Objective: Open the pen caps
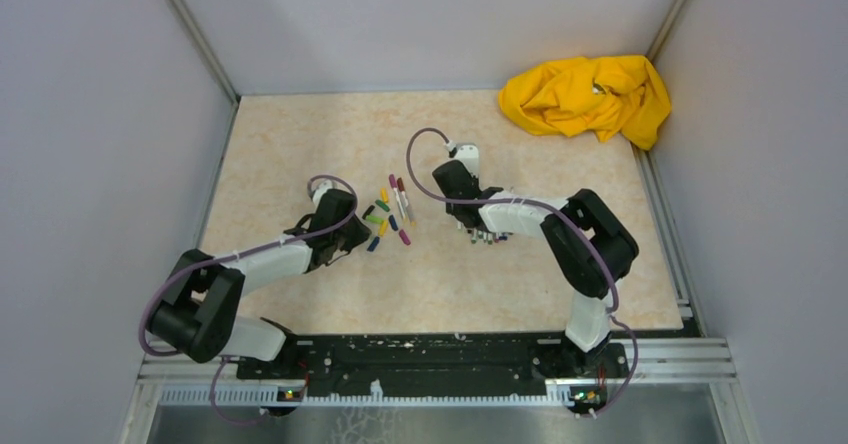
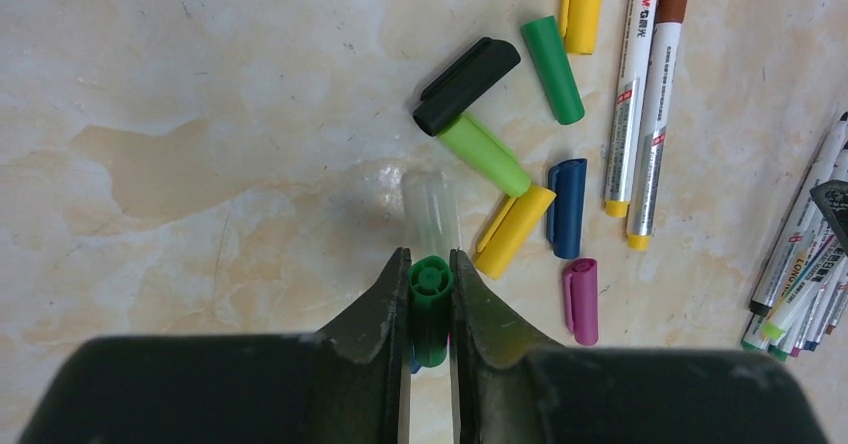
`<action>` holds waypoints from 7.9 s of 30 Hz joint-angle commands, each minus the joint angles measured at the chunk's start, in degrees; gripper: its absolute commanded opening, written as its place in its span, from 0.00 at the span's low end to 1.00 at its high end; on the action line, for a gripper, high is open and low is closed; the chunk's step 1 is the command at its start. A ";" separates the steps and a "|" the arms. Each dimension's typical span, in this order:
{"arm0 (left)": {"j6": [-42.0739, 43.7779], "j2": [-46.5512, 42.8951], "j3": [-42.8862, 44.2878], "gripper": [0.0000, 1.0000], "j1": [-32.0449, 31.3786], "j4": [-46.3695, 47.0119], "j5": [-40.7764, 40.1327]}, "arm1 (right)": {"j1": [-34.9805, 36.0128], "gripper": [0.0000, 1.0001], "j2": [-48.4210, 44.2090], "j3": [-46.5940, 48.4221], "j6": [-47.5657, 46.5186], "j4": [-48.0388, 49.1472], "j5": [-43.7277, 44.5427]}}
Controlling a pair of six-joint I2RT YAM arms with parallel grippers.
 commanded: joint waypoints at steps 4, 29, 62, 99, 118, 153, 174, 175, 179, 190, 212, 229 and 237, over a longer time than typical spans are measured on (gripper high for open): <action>-0.40 -0.64 -0.97 0.20 -0.26 -0.79 -1.06 | -1.36 0.07 1.99 2.62 -1.57 -1.10 3.15; -1.78 -6.35 -2.48 0.39 -0.23 -1.38 -1.88 | -1.67 0.35 -3.96 2.78 -7.94 1.62 0.62; -0.84 -21.80 -10.06 0.79 -0.24 8.54 1.93 | 6.13 0.41 14.03 25.72 -13.56 -11.11 -15.34; -2.40 -21.20 -12.06 0.79 -0.29 10.99 2.87 | 6.67 0.06 17.60 23.69 -11.49 -17.11 -14.42; -8.75 -14.37 -11.71 0.83 -0.45 20.52 10.44 | 7.89 0.00 -8.14 -1.12 -7.77 -0.44 -16.21; -17.48 -4.36 -14.38 0.55 -4.49 41.19 17.06 | 15.02 0.00 -22.29 -16.01 3.22 11.81 -29.72; -16.58 -6.46 -16.76 0.27 -4.47 42.28 17.08 | 15.02 0.00 -22.63 -17.58 3.87 11.92 -29.93; -16.41 -6.48 -16.81 0.24 -4.43 42.40 17.16 | 14.97 0.00 -22.65 -17.53 3.87 11.87 -29.93; -15.95 -6.32 -16.92 0.07 -4.47 43.29 17.87 | 15.02 0.00 -22.67 -17.66 3.84 11.82 -29.84; -15.17 -6.42 -16.72 0.00 -4.51 44.49 20.45 | 15.02 0.00 -21.26 -16.39 2.96 12.42 -31.69; -15.70 -6.22 -16.32 0.00 -4.45 45.53 23.41 | 14.93 0.24 -19.84 -14.45 1.41 11.43 -31.77; -17.93 -5.10 -15.44 0.00 -4.45 45.28 23.48 | 14.66 0.00 -19.41 -14.49 -0.26 9.74 -29.30; -17.19 -2.73 -10.90 0.00 -4.36 36.16 20.10 | 15.57 0.00 -18.98 -10.35 -5.36 -2.50 -15.18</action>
